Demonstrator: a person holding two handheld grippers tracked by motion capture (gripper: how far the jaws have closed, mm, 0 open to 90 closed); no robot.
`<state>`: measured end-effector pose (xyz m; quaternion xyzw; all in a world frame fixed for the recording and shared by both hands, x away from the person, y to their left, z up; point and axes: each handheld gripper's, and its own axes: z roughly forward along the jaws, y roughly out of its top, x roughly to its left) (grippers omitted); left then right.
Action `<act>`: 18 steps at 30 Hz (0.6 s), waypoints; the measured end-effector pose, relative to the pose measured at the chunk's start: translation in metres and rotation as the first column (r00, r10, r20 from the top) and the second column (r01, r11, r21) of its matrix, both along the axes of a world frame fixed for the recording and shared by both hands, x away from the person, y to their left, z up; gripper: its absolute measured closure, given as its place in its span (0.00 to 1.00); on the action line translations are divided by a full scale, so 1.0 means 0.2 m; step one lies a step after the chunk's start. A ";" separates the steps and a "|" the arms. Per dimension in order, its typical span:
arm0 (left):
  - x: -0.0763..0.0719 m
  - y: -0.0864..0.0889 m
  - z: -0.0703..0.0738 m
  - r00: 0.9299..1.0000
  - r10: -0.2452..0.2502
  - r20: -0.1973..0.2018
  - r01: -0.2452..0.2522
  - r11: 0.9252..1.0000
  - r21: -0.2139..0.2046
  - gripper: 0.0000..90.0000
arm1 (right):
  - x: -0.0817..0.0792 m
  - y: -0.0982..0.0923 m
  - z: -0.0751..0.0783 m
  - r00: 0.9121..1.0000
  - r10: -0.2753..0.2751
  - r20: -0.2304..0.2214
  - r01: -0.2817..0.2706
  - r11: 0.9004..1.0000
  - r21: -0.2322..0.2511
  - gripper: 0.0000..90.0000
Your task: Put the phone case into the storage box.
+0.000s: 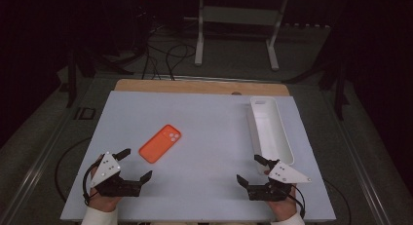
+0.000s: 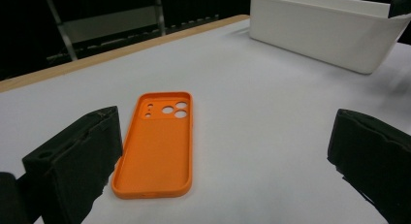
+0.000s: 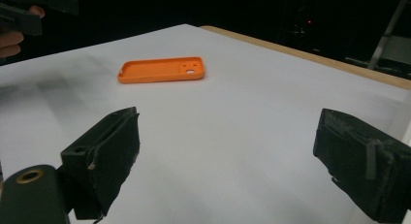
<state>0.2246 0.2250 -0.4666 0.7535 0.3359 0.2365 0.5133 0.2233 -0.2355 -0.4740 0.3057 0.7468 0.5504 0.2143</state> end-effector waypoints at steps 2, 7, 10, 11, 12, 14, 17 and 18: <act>0.00 0.00 0.00 1.000 0.001 0.002 -0.001 1.000 -0.001 0.00 | 0.00 0.00 0.00 1.000 0.000 0.000 0.000 1.000 0.001 0.10; 0.00 0.00 0.00 1.000 0.003 0.004 -0.003 1.000 0.002 0.00 | 0.00 0.00 0.00 1.000 0.001 0.003 -0.001 1.000 0.001 0.10; 0.00 0.00 0.00 1.000 0.005 0.004 -0.005 1.000 0.002 0.00 | 0.00 0.00 0.00 1.000 -0.001 0.004 0.001 1.000 -0.002 0.10; 0.00 0.00 0.00 1.000 0.007 0.005 -0.007 1.000 0.004 0.00 | 0.00 0.00 0.00 1.000 -0.001 0.002 0.001 1.000 -0.001 0.10; 0.00 0.00 0.00 1.000 0.007 0.005 -0.007 1.000 0.004 0.00 | 0.00 0.00 0.00 1.000 -0.001 0.002 0.001 1.000 -0.001 0.10; 0.00 0.00 0.00 1.000 0.012 0.007 -0.012 1.000 0.003 0.00 | 0.00 0.00 0.00 1.000 -0.003 0.001 0.003 1.000 -0.002 0.10; 0.00 0.01 0.00 1.000 0.020 0.004 -0.020 1.000 0.001 0.00 | 0.00 0.01 -0.01 1.000 0.002 -0.003 -0.002 1.000 -0.009 0.10; 0.00 0.01 0.01 1.000 0.024 0.002 -0.024 1.000 -0.001 0.00 | 0.00 0.01 -0.01 1.000 0.002 -0.003 -0.002 1.000 -0.009 0.10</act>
